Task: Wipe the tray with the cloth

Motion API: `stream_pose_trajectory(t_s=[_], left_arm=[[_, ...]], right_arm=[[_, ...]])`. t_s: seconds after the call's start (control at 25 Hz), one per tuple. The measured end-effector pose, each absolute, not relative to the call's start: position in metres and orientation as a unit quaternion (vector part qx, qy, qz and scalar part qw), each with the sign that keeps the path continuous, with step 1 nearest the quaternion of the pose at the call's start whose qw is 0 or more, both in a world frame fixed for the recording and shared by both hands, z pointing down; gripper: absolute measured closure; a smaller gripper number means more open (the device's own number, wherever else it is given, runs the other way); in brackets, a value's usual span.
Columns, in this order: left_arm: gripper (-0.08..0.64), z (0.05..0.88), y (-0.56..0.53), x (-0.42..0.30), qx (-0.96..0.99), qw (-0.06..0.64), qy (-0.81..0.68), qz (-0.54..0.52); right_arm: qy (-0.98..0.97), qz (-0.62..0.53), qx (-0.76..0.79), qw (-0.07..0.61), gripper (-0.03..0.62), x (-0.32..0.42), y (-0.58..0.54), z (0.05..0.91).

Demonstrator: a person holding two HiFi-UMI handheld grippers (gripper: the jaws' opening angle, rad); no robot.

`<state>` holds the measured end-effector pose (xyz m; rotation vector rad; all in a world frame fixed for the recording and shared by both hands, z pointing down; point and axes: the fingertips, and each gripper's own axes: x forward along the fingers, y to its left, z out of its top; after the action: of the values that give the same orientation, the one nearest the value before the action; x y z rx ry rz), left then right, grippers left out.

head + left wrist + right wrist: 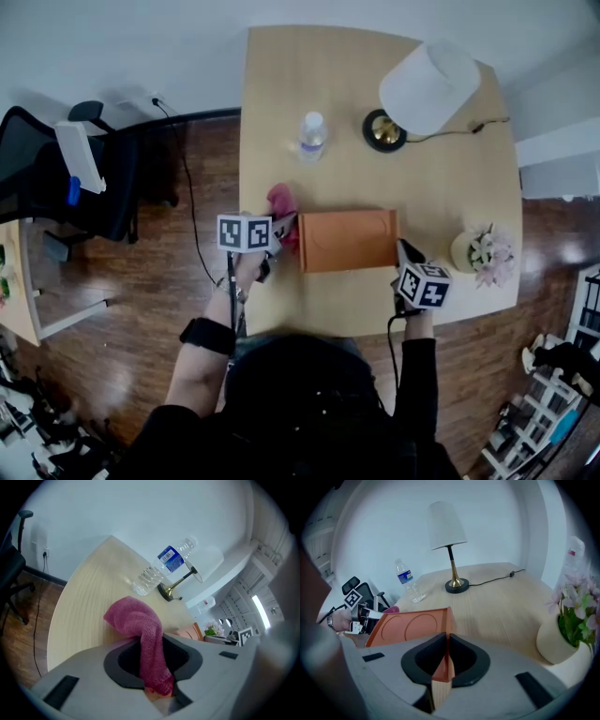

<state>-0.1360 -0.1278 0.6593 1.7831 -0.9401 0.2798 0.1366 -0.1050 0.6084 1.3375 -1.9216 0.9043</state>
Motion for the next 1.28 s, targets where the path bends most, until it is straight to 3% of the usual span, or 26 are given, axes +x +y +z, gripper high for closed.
stream_pose_trajectory(t_s=[0.64, 1.0, 1.28], left_arm=[[0.456, 0.660, -0.001, -0.101, 0.772, 0.514, -0.311, 0.209], [0.456, 0.644, 0.038, -0.086, 0.791, 0.478, -0.280, 0.261], [0.458, 0.608, 0.050, -0.087, 0.808, 0.418, -0.275, 0.311]], right_arm=[[-0.730, 0.332, 0.513, 0.306, 0.572, 0.135, -0.105, 0.610], [-0.727, 0.322, 0.526, 0.303, 0.571, 0.135, -0.107, 0.614], [-0.713, 0.289, 0.542, 0.337, 0.549, 0.136, -0.099, 0.588]])
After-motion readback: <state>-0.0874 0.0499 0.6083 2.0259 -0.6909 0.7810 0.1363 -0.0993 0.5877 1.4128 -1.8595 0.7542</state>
